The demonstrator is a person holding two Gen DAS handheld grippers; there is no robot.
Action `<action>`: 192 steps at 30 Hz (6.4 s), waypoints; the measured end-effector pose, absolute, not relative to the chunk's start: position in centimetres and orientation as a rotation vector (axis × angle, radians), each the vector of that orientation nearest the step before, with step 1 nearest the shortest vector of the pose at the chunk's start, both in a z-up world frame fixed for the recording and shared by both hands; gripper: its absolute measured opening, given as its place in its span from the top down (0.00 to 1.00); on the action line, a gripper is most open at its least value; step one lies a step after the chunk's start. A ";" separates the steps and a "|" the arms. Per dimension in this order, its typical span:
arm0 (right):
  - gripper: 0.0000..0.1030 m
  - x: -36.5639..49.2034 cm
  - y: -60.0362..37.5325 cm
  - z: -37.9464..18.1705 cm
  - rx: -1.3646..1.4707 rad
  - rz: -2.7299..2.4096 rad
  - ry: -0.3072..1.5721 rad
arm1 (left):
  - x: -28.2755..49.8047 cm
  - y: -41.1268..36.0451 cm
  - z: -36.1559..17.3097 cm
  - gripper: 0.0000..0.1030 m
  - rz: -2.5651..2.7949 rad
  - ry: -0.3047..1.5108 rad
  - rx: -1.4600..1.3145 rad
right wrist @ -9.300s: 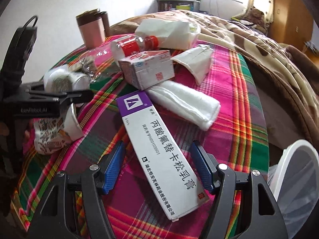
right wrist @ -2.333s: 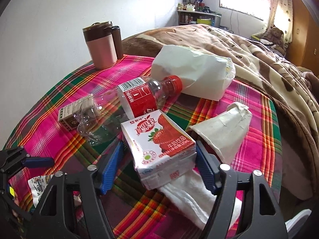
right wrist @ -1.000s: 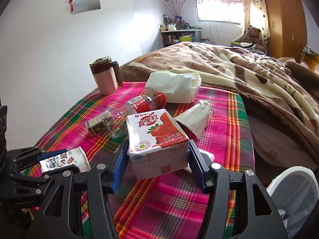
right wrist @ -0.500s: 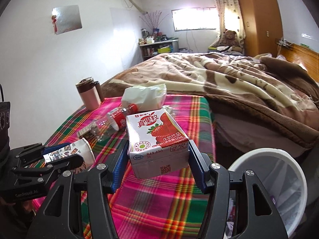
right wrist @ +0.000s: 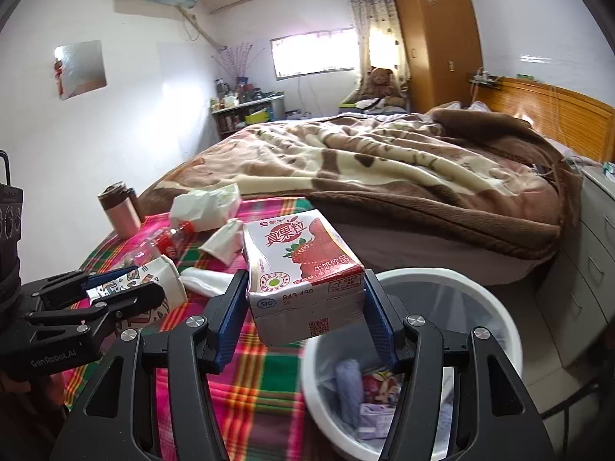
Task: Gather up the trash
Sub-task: 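Carry the paper cup with the left tool while the right tool carries the carton to the bin, then open the left tool over the bin while the right tool releases the carton into it, then move both tools back over the trash on the bed, then grasp the clear red-label plastic bottle with the left tool while the right tool grasps the folded white tissue, then carry the bottle with the left tool while the right tool carries the tissue to the bin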
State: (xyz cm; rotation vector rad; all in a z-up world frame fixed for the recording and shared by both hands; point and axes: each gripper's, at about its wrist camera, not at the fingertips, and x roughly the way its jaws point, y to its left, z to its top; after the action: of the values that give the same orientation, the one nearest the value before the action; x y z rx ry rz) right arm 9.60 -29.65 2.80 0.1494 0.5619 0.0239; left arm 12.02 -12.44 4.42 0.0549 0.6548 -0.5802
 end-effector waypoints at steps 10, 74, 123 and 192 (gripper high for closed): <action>0.43 7.9 -33.3 2.0 0.191 -0.100 0.566 | 11.7 -18.2 4.6 0.53 -0.672 0.645 0.096; 0.40 7.7 -33.3 0.2 0.165 -0.210 0.665 | 12.4 -18.4 3.2 0.26 -0.667 0.681 0.098; 0.33 22.1 -16.5 -3.7 -0.100 0.310 0.796 | 26.7 3.2 -0.8 0.22 -0.264 0.790 -0.004; 0.71 18.6 -18.5 -2.6 0.021 0.352 0.779 | 22.8 0.0 -0.6 0.38 -0.321 0.805 -0.008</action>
State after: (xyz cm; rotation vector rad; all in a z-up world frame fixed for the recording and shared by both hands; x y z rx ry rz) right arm 18.61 -18.46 -2.64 0.0214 0.7792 0.3516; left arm 22.80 0.03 -0.56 -0.0080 0.8049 -0.3212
